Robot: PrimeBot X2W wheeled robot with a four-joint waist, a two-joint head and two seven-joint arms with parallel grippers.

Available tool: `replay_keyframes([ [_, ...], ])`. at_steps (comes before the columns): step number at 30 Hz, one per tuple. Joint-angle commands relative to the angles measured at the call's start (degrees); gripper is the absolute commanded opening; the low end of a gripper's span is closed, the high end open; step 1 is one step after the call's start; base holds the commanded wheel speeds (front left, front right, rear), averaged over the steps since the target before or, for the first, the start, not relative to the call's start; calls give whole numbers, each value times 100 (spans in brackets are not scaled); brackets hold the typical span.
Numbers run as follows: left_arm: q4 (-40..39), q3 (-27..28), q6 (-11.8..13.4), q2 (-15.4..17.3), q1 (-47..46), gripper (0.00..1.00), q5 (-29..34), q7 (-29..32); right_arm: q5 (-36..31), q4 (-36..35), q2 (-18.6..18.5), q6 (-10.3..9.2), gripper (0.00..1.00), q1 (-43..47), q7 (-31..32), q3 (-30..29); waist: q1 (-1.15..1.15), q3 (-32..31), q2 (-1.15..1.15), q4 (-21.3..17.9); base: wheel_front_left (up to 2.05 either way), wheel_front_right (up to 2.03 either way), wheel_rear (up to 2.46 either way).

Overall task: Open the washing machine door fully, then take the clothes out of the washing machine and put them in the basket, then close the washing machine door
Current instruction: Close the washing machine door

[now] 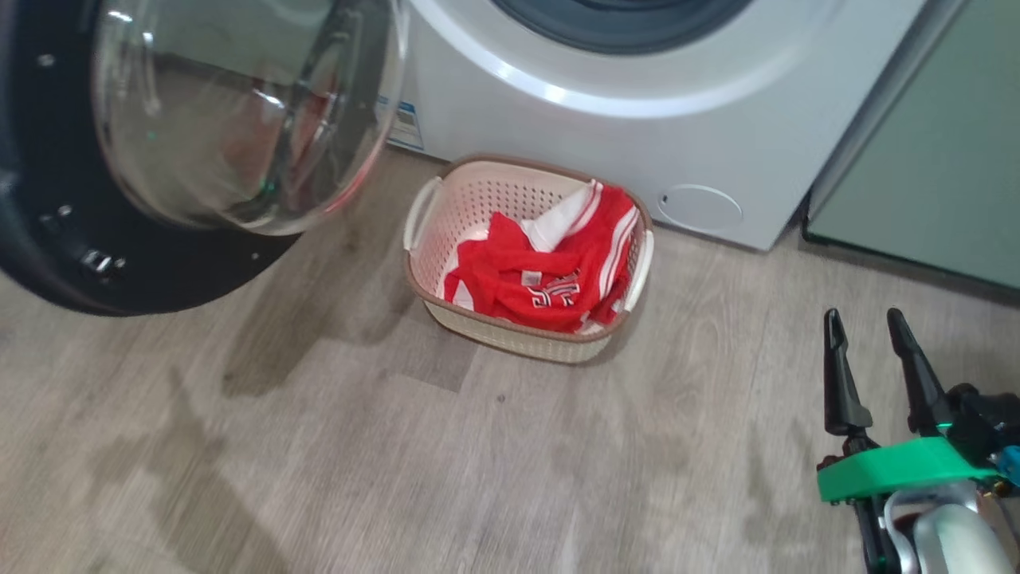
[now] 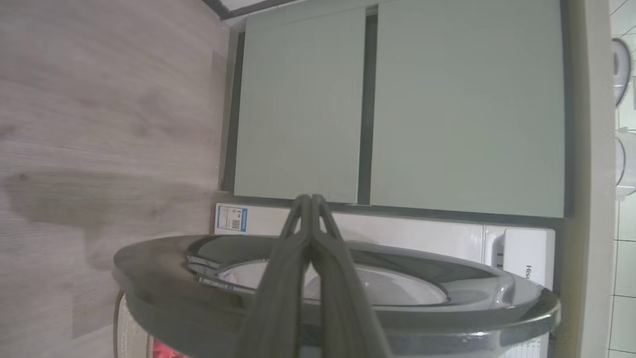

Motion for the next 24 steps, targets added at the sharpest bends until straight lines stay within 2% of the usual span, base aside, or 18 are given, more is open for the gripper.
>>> replay_keyframes([
  [1, -140, 15, -12, 275, 47, 0, 25, -40, -35, -199, -105, -4, 100, -223, -36, 132, 0, 120, 0, -98, 0, 0, 0],
  [11, -30, 21, -46, 103, 191, 0, -16, 39, -68, -227, -192, -4, 100, -337, -36, 64, 0, 366, 0, -148, 0, 0, 0],
  [24, 28, -337, -225, -462, 163, 0, 84, 912, -97, -202, -136, -4, 100, -376, -36, 27, 0, 275, 0, 123, 0, 0, 0],
])
